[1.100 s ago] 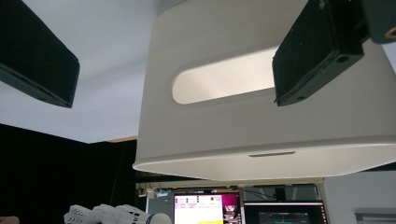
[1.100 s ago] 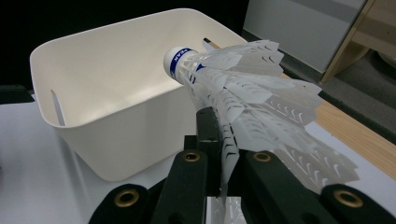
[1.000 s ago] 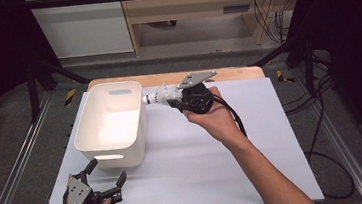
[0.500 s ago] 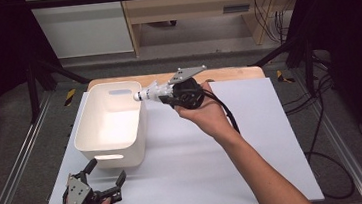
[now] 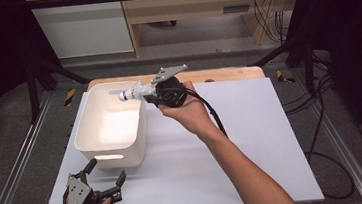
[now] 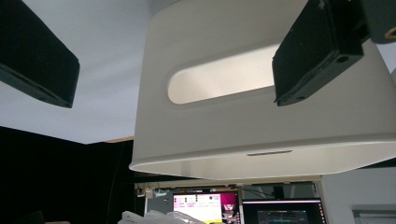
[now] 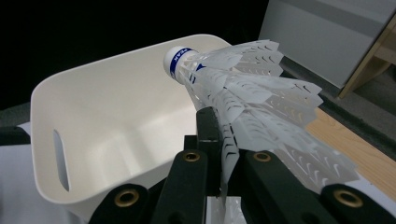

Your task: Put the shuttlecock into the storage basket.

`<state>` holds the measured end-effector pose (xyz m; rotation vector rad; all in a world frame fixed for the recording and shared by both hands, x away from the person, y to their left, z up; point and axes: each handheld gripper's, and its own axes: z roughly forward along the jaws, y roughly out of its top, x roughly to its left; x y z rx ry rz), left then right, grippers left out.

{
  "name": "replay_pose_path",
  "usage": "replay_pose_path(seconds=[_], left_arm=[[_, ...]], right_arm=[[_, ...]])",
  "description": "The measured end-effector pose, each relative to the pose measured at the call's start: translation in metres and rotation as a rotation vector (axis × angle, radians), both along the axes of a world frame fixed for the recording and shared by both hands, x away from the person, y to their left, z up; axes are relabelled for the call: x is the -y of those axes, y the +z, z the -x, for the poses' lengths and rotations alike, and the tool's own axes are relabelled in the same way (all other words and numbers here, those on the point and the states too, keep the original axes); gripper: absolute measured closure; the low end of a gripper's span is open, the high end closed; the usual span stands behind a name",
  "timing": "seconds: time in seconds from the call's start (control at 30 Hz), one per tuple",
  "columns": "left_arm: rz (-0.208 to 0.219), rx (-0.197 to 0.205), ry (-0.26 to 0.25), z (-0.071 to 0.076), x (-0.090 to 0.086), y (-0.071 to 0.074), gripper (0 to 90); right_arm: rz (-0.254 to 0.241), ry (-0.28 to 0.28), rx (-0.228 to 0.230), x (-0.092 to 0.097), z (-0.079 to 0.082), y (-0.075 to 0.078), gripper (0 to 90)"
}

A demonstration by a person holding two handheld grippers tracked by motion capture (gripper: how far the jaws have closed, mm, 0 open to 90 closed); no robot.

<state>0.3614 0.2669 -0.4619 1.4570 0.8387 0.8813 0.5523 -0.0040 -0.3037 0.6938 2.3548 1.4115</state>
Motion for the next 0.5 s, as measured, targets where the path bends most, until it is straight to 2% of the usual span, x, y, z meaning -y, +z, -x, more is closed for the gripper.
replay_pose_path(seconds=[0.33, 0.5], left_arm=[[0.01, -0.006, 0.031, -0.001, -0.006, -0.001, 1.1], [0.012, -0.008, 0.032, -0.002, -0.007, -0.002, 1.1]], right_arm=[[-0.027, 0.017, -0.007, -0.021, -0.004, 0.003, 89.4], [-0.007, 0.026, -0.014, -0.027, -0.009, -0.001, 89.4]])
